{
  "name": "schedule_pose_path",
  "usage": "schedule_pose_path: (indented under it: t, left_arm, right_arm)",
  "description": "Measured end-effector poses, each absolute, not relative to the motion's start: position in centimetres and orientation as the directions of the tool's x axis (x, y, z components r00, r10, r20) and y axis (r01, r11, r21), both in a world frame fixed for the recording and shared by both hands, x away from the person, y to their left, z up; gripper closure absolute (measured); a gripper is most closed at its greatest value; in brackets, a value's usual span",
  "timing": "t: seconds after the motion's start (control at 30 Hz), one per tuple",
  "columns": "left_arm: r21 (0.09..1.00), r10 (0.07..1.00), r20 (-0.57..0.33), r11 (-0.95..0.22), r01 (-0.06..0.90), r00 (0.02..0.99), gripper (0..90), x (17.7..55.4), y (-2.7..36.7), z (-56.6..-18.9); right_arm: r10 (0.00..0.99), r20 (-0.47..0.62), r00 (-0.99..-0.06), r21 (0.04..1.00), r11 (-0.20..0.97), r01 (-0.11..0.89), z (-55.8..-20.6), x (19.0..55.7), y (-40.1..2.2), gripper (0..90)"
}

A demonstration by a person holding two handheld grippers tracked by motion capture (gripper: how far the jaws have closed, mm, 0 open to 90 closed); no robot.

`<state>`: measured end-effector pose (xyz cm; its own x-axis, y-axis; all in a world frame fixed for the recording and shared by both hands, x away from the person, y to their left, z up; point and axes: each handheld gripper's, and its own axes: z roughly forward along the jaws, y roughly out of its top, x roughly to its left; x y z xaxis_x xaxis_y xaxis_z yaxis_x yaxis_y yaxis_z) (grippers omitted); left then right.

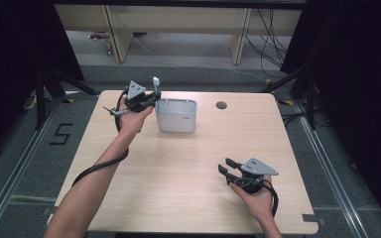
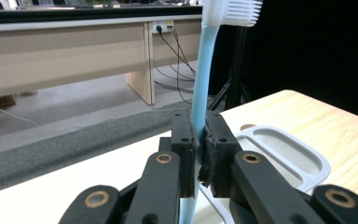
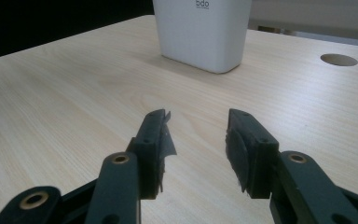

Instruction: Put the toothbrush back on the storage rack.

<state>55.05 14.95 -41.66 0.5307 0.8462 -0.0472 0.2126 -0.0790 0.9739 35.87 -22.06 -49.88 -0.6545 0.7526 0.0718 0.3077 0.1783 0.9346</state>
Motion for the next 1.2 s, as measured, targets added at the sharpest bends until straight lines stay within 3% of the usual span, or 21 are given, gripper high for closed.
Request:
schedule_pose_path:
  t: [1.2]
  left_arm:
    - [0.931,0.849,-0.101,-0.103,0.35,0.518,83.4,55.8,14.5,-44.7]
  right_arm:
    - [0.748,0.077,-0.659,0.923,0.197,0.332,-50.1,35.8,-22.0,58.0]
